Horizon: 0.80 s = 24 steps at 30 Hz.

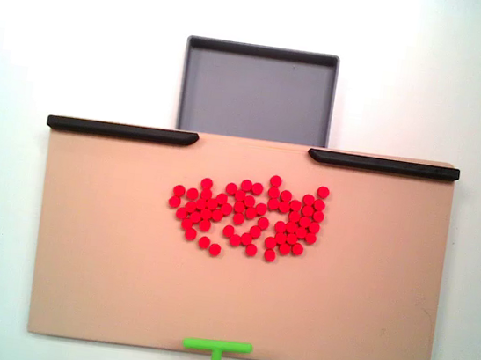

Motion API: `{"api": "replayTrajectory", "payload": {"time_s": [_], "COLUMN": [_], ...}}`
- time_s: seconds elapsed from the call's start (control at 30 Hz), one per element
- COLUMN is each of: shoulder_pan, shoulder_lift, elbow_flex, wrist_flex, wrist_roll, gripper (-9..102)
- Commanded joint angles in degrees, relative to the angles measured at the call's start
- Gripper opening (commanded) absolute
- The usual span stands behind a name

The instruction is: Gather the bottom side granules

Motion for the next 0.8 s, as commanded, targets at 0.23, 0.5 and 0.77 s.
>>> {"api": "replayTrajectory", "payload": {"time_s": [0.23, 0.5, 0.77], "shoulder_pan": [3.0, 2.9, 2.5], "shoulder_lift": [-0.4, -4.9, -8.3], "elbow_flex": [-0.8, -1.1, -1.1], "wrist_flex": [-0.4, -6.2, -10.0], "wrist_roll": [-3.9, -2.3, -1.5], "gripper": [0, 0, 0]}}
